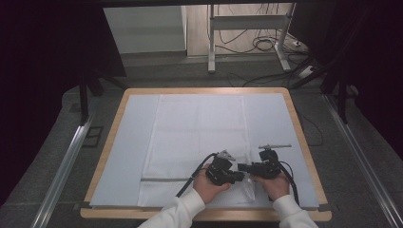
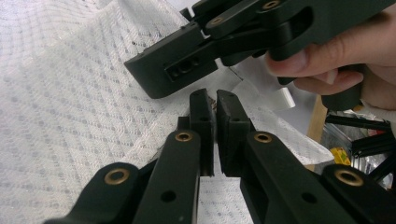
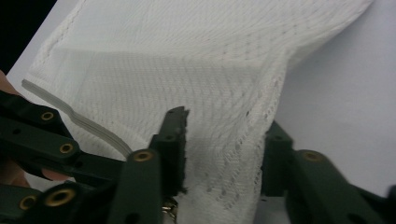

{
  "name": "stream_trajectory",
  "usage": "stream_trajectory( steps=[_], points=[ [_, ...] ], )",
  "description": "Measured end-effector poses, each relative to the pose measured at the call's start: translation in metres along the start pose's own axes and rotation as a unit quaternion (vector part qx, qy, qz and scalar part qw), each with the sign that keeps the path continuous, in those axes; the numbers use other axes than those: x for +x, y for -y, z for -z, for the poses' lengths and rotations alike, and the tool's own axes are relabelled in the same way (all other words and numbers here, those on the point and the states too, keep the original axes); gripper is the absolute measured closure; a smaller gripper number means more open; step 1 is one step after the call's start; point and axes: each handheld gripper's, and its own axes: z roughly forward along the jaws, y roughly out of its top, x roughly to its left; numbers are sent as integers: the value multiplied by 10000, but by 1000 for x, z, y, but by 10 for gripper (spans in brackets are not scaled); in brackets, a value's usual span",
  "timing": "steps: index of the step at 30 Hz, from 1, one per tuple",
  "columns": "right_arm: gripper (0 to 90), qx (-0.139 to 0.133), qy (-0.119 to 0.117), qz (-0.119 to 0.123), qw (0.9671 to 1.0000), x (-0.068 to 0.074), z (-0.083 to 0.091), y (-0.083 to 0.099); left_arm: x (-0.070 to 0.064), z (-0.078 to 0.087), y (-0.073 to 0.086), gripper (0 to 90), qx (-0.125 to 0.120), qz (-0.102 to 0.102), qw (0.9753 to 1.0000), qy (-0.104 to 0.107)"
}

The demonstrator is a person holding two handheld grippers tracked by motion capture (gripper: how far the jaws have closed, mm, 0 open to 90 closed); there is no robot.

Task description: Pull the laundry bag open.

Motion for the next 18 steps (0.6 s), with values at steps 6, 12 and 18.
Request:
stream_trajectory(
  steps=[6,12,18],
  points=[
    [832,59,-36,12,10000,2,-2,-2,1,1,1,868,2,4,10000,-12],
    [872,136,-59,101,9998,3,-1,-2,2,0,2,868,26,14,10000,-7],
    [873,118,-121,108,9998,2,0,-3,3,0,3,868,39,12,10000,5]
  ],
)
